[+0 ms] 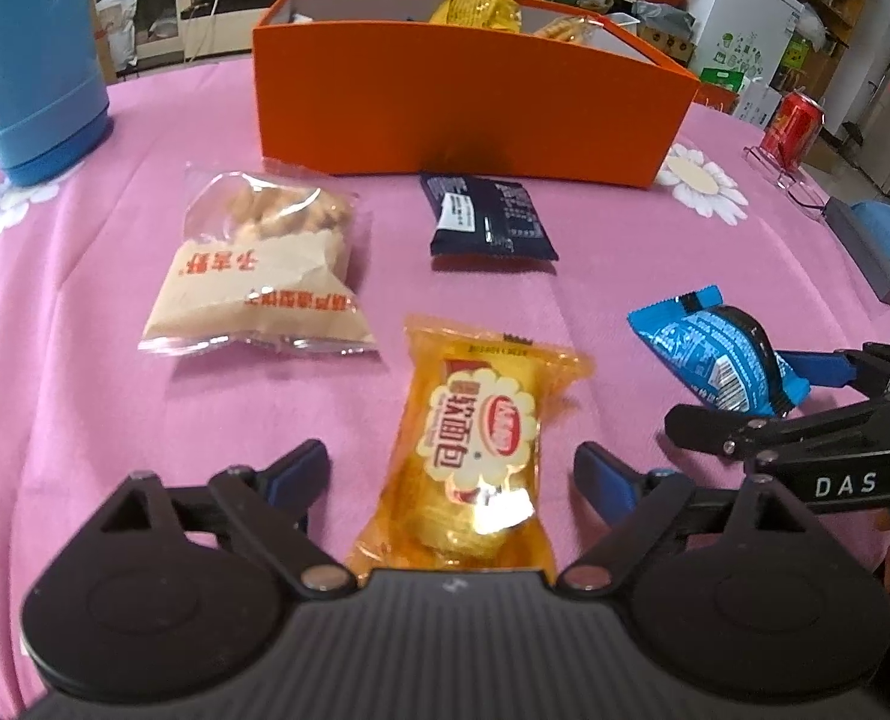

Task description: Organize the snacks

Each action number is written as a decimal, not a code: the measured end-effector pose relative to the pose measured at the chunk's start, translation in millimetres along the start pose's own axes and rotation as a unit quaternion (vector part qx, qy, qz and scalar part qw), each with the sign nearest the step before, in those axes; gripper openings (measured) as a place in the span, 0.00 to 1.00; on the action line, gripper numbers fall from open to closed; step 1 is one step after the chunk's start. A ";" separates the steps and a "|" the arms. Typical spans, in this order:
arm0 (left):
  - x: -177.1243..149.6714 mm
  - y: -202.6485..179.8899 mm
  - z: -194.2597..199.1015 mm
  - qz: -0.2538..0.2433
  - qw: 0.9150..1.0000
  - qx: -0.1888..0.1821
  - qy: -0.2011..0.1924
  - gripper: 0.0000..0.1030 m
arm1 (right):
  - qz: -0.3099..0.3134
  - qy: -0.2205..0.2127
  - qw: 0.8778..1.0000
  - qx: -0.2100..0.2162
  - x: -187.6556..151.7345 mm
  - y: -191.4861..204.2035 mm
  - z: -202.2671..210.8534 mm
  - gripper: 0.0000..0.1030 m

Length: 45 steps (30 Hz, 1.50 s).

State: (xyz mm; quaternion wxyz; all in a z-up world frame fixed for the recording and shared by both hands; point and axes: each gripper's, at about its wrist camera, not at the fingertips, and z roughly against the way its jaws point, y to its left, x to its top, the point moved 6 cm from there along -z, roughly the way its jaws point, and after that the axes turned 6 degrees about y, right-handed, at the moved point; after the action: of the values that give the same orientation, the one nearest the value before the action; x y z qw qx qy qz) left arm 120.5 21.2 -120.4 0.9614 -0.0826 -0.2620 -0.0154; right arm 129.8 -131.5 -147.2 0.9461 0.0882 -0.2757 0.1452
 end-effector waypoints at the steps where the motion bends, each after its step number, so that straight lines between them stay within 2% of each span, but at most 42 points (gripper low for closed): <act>1: -0.7 -0.7 -0.5 -0.002 1.000 0.001 -0.002 0.89 | -0.001 0.000 1.000 -0.001 -0.4 -0.2 -0.3 0.88; 3: -2.0 -3.6 -2.0 -0.013 1.000 0.013 -0.006 0.84 | 0.007 -0.008 1.000 -0.014 -1.6 1.4 -2.6 0.87; 4: -2.8 -5.9 -2.6 -0.029 0.999 0.027 -0.010 0.69 | 0.016 -0.013 1.000 -0.023 -2.2 2.9 -3.9 0.84; 5: -3.4 -8.1 -2.0 -0.047 0.998 0.042 -0.016 0.67 | 0.025 -0.018 0.999 -0.036 -3.2 4.4 -4.8 0.79; 6: -3.3 -10.4 -0.3 -0.055 0.998 0.033 -0.019 0.50 | 0.030 -0.029 0.998 -0.039 -4.2 5.8 -3.8 0.75; 7: -3.0 -12.0 1.9 -0.058 0.998 0.025 -0.018 0.40 | 0.030 -0.034 0.998 -0.041 -4.3 5.8 -2.0 0.61; 8: -2.9 -12.6 3.3 -0.058 0.998 0.024 -0.012 0.39 | 0.030 -0.037 0.998 -0.038 -3.8 5.7 0.9 0.43; 9: -3.3 -12.1 4.2 -0.056 0.998 0.023 -0.010 0.39 | 0.029 -0.036 0.998 -0.039 -3.1 5.1 4.5 0.43; 11: -6.2 -10.2 8.4 -0.041 0.999 0.007 -0.005 0.39 | 0.006 -0.029 0.999 -0.011 -5.3 0.6 13.0 0.39; 14: -10.2 -7.3 19.5 -0.010 1.000 -0.026 -0.004 0.39 | -0.023 -0.036 0.999 0.010 -12.4 -5.0 28.9 0.38; 16: -7.4 -8.4 29.2 -0.005 0.999 -0.034 -0.016 0.39 | -0.036 -0.042 0.998 0.021 -14.3 -8.3 39.2 0.37; 19: 1.1 -8.8 34.5 -0.011 0.999 -0.029 -0.028 0.39 | -0.040 -0.054 0.997 0.025 -10.0 -10.7 48.2 0.37; 21: 0.5 -5.9 25.5 -0.014 1.000 -0.014 -0.016 0.39 | -0.027 -0.032 0.999 0.017 -9.2 -10.9 38.0 0.40; 22: -1.2 -4.3 20.5 -0.015 1.000 -0.005 -0.009 0.39 | -0.029 -0.019 0.999 0.015 -11.4 -11.9 31.1 0.42; 23: -3.8 -2.2 15.8 -0.015 1.000 0.003 -0.002 0.39 | -0.036 -0.009 0.999 0.018 -15.1 -13.2 25.4 0.48; 25: -7.9 0.0 11.9 -0.017 1.000 0.006 0.000 0.39 | -0.043 -0.017 0.999 0.023 -20.8 -13.2 27.9 0.65; 30: -6.9 0.3 10.5 -0.016 1.000 -0.002 0.000 0.40 | -0.057 -0.042 0.998 -0.003 -31.8 -18.2 59.9 0.67; 32: -4.9 1.3 9.4 -0.010 1.000 -0.007 -0.001 0.40 | -0.070 -0.047 0.996 0.030 -34.7 -13.4 75.3 0.68; 34: -3.5 0.9 8.8 -0.004 1.000 -0.011 -0.001 0.40 | -0.080 -0.029 0.993 0.077 -35.7 -2.5 78.6 0.68; 37: -3.8 1.6 10.0 -0.001 1.000 -0.013 0.001 0.41 | -0.094 -0.013 0.986 0.136 -30.9 14.3 66.3 0.67; 39: -3.8 2.7 11.1 0.002 1.000 -0.013 0.003 0.42 | -0.089 0.001 0.985 0.150 -26.5 23.7 49.5 0.67; 42: -3.2 2.8 12.9 -0.002 1.000 -0.015 0.003 0.45 | -0.101 0.006 0.986 0.134 -24.2 13.6 36.7 0.67; 45: 0.0 -0.1 12.0 -0.007 1.000 -0.016 -0.001 0.50 | -0.108 -0.015 0.993 0.047 -20.6 -20.9 42.2 0.75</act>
State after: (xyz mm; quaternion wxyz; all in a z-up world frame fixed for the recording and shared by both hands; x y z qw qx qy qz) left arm 114.5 23.1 -110.2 0.9595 -0.0957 -0.2636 -0.0264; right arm 99.1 -166.4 -125.1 0.9467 0.1639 -0.2719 0.0534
